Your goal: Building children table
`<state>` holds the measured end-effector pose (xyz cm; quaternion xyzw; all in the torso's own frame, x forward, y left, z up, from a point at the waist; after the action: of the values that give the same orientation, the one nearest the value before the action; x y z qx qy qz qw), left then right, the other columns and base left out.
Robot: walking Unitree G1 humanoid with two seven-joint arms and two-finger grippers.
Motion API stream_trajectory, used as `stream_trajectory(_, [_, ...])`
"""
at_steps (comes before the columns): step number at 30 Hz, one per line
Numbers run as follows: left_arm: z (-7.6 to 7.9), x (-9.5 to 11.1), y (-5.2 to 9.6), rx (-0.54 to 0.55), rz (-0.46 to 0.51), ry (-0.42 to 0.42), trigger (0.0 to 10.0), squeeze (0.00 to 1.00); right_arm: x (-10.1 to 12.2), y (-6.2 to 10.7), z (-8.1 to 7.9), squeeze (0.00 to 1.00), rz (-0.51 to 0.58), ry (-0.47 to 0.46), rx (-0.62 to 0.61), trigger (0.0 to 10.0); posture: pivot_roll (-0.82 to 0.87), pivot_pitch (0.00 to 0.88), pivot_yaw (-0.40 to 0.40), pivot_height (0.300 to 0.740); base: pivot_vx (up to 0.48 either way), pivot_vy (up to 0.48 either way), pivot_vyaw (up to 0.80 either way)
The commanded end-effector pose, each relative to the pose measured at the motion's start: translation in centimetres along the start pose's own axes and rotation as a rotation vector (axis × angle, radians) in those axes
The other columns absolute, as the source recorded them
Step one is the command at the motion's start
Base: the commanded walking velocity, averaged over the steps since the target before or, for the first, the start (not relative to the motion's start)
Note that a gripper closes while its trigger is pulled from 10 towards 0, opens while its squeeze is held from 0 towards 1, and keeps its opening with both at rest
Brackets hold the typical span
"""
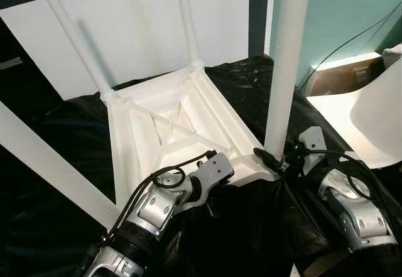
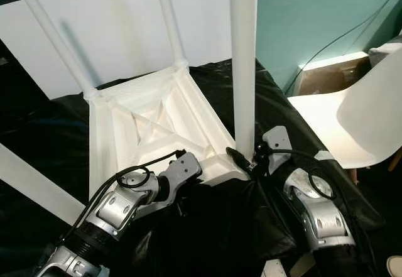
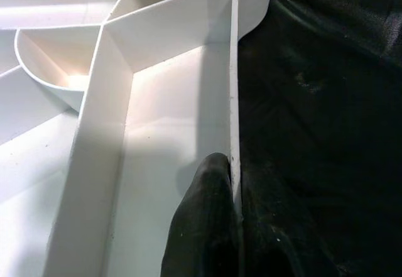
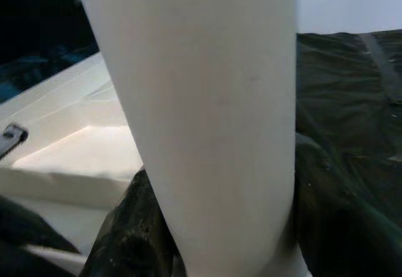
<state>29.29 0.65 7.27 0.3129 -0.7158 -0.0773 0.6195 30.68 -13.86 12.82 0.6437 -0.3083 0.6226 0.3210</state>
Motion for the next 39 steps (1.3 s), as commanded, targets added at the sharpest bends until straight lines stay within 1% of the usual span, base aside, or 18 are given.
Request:
stream_trajectory(1, [-0.1, -4.2, 0.0, 0.083, -0.116, 0.135, 10.0, 0.0, -1.9, -0.7, -4.2, 0.0, -0.025, -0.092, 0.14, 0.0, -0.03, 0.0, 0.077, 0.74, 0.0, 0.0, 0.0])
stream_trajectory(4, [0.2, -4.4, -0.1, 0.077, -0.119, 0.136, 10.0, 0.0, -0.5, 0.6, 1.4, 0.0, 0.147, 0.079, -0.451, 0.0, -0.02, 0.0, 0.071, 0.74, 0.0, 0.0, 0.0])
stream_trajectory(5, [0.2, -4.4, -0.1, 0.077, -0.119, 0.136, 10.0, 0.0, -0.5, 0.6, 1.4, 0.0, 0.147, 0.079, -0.451, 0.0, -0.02, 0.0, 0.071, 0.74, 0.0, 0.0, 0.0])
stream_trajectory(7, [0.2, -4.3, 0.0, 0.076, -0.118, 0.136, 10.0, 0.0, -1.2, 1.8, 2.5, 0.0, 0.131, 0.052, -0.604, 0.0, -0.02, 0.0, 0.079, 0.74, 0.0, 0.0, 0.0])
stream_trajectory(12, [0.2, -4.3, 0.0, 0.073, -0.121, 0.132, 10.0, 0.0, -1.4, 1.9, 2.2, 0.0, 0.113, 0.023, -0.591, 0.0, -0.03, 0.0, 0.082, 0.74, 0.0, 0.0, 0.0])
stream_trajectory(13, [0.2, -4.3, 0.0, 0.071, -0.123, 0.129, 10.0, 0.0, -1.5, 1.5, 1.8, 0.0, 0.102, 0.032, -0.548, 6.8, -0.03, 0.0, 0.083, 0.74, 0.0, 0.0, 0.0])
stream_trajectory(14, [0.2, -4.3, 0.0, 0.071, -0.123, 0.129, 10.0, 0.0, -1.5, 1.5, 1.8, 0.0, 0.102, 0.032, -0.548, 6.8, -0.03, 0.0, 0.083, 0.74, 0.0, 0.0, 0.0])
stream_trajectory(15, [0.2, -4.3, -0.1, 0.069, -0.123, 0.128, 10.0, 0.0, -1.5, 1.0, 1.3, 0.0, 0.098, 0.043, -0.503, 10.0, -0.03, 0.0, 0.084, 0.74, 0.0, 0.0, 0.0])
stream_trajectory(17, [0.2, -4.3, -0.1, 0.069, -0.122, 0.129, 10.0, 0.0, -1.7, 0.6, 0.6, 0.0, 0.088, 0.021, -0.441, 10.0, -0.03, 0.0, 0.084, 0.74, 0.0, 0.0, 0.0])
stream_trajectory(18, [0.2, -4.3, -0.1, 0.068, -0.121, 0.129, 10.0, 0.0, -1.7, 0.3, 0.2, 1.0, 0.091, 0.004, -0.393, 10.0, -0.03, 0.0, 0.084, 0.74, 0.0, 0.0, 0.0])
stream_trajectory(19, [0.3, -4.2, -0.2, 0.067, -0.119, 0.131, 10.0, 0.0, -1.7, -0.2, -0.2, 1.0, 0.092, -0.029, -0.306, 10.0, -0.03, 0.0, 0.085, 0.74, 0.0, 0.0, 0.0])
stream_trajectory(24, [0.4, -4.3, -0.2, 0.065, -0.118, 0.134, 10.0, 0.0, -1.1, -0.4, 0.2, 1.0, 0.097, -0.001, -0.269, 10.0, -0.03, 0.0, 0.085, 0.74, 0.0, 0.0, 0.0])
stream_trajectory(25, [0.5, -4.4, -0.3, 0.06, -0.121, 0.138, 10.0, 0.0, 0.7, -1.0, 0.1, 0.0, 0.119, 0.031, -0.12, 10.0, -0.04, 0.0, 0.087, 0.74, 0.0, 0.0, 0.0])
stream_trajectory(31, [0.4, -4.3, -0.4, 0.06, -0.118, 0.136, 10.0, 0.0, 1.1, -1.4, -0.1, 0.0, 0.046, 0.073, 0.086, 10.0, -0.04, 0.0, 0.085, 0.74, 0.0, 0.0, 0.0])
stream_trajectory(32, [0.3, -4.2, -0.4, 0.064, -0.116, 0.136, 10.0, 0.0, 1.1, -1.4, -0.1, 0.0, 0.032, 0.076, 0.113, 7.6, -0.04, 0.0, 0.079, 0.74, 0.0, 0.0, 0.0])
stream_trajectory(34, [0.3, -4.2, -0.4, 0.066, -0.114, 0.137, 10.0, 0.0, 1.1, -1.3, 0.0, 0.0, 0.026, 0.075, 0.128, 7.6, -0.04, 0.0, 0.079, 0.74, 0.0, 0.0, 0.0])
stream_trajectory(35, [0.2, -4.2, -0.4, 0.068, -0.114, 0.139, 10.0, 0.0, 1.1, -1.2, -0.3, 0.0, 0.017, 0.072, 0.165, 0.0, -0.03, 0.0, 0.077, 0.74, 0.0, 0.0, 0.0])
stream_trajectory(39, [0.3, -4.4, -0.3, 0.072, -0.116, 0.143, 10.0, 0.0, 0.9, -1.0, -0.6, 0.0, -0.019, 0.036, 0.217, 0.0, -0.03, 0.0, 0.075, 0.74, 0.0, 0.0, 0.0])
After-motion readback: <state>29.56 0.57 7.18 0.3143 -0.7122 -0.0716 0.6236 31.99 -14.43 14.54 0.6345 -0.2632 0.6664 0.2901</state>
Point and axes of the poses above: a point about 5 cm out from each wrist's last joint towards the gripper, its own y axis pointing back from the gripper into the wrist, its own x axis along the axis of the wrist's last joint, z = x × y, the point moved 5 cm from there along -y, pointing out of the wrist towards the gripper, and after that the axes turned 10 degrees about -y, right-handed, at the moved point
